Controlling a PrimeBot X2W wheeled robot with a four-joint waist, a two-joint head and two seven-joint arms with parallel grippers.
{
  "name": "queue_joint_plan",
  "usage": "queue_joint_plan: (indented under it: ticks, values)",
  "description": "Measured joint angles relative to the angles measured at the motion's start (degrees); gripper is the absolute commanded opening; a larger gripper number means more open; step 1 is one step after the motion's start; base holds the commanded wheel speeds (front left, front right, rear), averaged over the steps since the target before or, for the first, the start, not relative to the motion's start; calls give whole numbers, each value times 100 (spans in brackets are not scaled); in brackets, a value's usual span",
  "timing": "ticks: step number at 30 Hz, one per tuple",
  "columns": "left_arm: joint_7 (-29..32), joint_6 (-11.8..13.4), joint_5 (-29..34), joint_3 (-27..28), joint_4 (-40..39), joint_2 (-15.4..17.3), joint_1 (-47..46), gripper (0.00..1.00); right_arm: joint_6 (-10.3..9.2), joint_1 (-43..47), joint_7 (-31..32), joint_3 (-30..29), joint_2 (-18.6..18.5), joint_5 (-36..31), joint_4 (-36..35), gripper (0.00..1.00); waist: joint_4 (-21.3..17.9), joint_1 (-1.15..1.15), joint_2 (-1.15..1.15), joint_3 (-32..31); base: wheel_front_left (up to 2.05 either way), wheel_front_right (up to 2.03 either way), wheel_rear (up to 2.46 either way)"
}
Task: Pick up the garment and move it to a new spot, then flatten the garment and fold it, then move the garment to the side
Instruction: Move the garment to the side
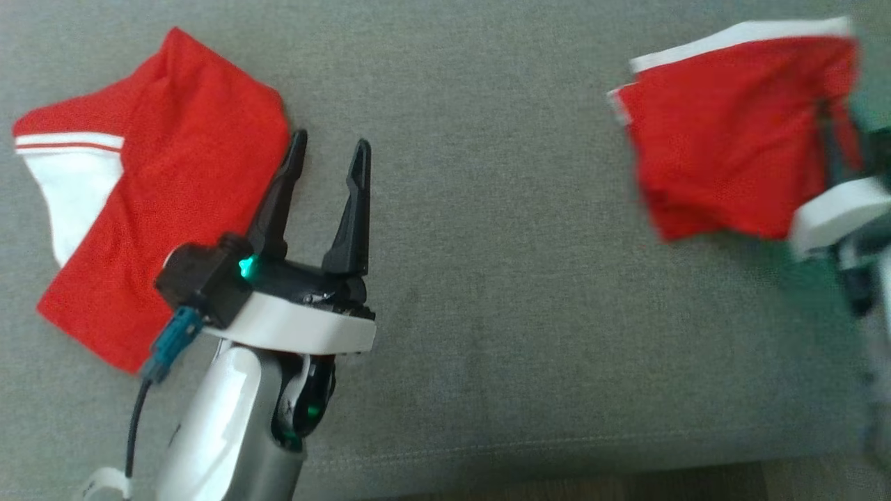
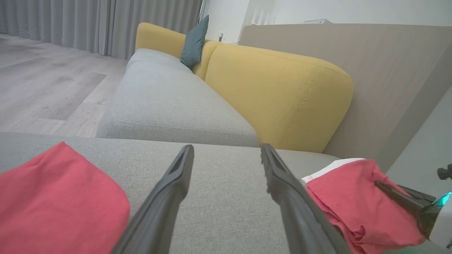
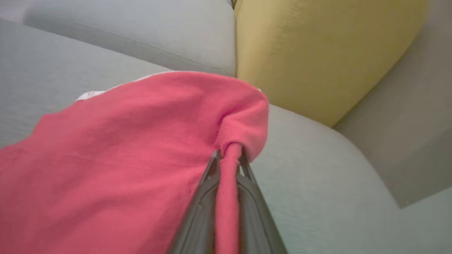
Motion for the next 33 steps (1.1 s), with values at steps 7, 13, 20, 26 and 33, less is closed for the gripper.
queue_joint_plan:
  ticks: [7,13,20,26,33]
  values:
    - [0,-9,1,-3,-32,-2,-106,100,0,-206,222,-175,-886,-24,-179,0,-74,0,0,205,0,0,0]
    - [0,-59,10,51,-27,-3,-122,100,0,-330,300,-385,-1071,210,-324,0,-48,0,0,320,0,0,0]
    - [0,-62,48,124,-20,-3,-175,100,0,-321,415,-442,-1060,212,-463,23,-15,0,0,335,0,0,0]
    - [0,-60,48,135,8,-3,-174,100,0,-290,471,-520,-951,224,-669,100,-23,0,0,282,0,0,0]
    - [0,-59,47,133,71,-3,-166,100,0,-248,438,-577,-710,247,-1058,100,-31,0,0,152,0,0,0]
